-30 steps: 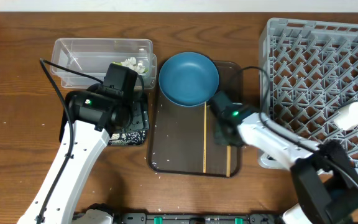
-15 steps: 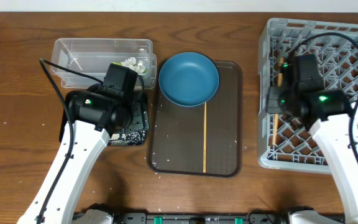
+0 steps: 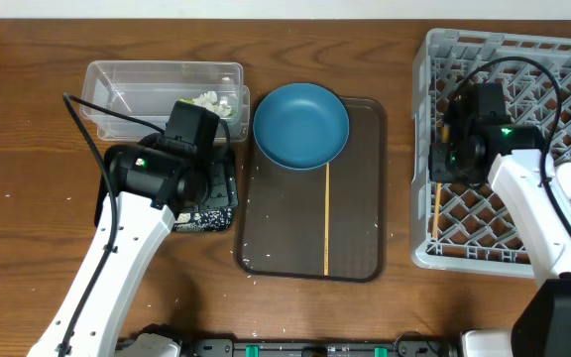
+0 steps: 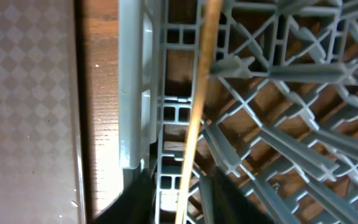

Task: Sort waste into correct bins and load items into the dishwasher rack
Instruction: 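Carry the chopstick into the rack and stand it upright, then grasp the second chopstick on the brown tray with the right gripper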

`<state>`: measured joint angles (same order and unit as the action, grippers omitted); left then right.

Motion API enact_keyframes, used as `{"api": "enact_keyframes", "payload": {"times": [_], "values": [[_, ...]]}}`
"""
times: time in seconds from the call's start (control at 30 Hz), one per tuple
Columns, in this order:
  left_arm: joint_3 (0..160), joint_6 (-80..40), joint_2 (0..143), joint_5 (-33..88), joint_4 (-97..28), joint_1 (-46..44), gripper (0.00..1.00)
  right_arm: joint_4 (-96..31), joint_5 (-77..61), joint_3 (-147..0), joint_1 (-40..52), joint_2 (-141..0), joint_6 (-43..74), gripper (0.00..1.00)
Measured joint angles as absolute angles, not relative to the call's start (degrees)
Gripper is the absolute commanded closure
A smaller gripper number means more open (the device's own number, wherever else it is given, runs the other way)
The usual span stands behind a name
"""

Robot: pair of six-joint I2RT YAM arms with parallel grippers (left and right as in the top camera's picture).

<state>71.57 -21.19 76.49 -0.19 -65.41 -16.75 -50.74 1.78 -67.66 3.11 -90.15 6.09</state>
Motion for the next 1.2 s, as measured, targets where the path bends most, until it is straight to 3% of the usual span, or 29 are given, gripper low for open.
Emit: {"api": "enact_keyframes", "payload": {"times": [0.2, 0.43, 0.83, 1.07, 1.2], "values": [[71.57, -21.19, 76.49, -0.19, -65.41, -16.75, 0.19, -49.84, -0.16, -68.88, 3.95, -86.19, 8.19, 0.56], [71.57, -21.19, 76.49, -0.19, -65.39, -16.75, 0.19, -48.69, -4.21, -71.0, 12.86, -80.53, 10.92, 0.55], [71.57, -21.19, 76.49, -0.19, -65.39, -16.75, 0.19, -45.32, -5.13, -67.42, 31.27, -96.07, 23.24, 0.55], [71.57, -21.19, 76.49, -0.16, -65.43, -16.75, 0.19, -44.51, -2.79, -67.31, 37.76, -107.26, 31.27, 0.62], [71.57, -21.19, 76.49, -0.19, -65.43, -16.75, 0.19, -45.17, -0.73, -67.88, 38.54, -109.69, 35.97, 0.78]]}}
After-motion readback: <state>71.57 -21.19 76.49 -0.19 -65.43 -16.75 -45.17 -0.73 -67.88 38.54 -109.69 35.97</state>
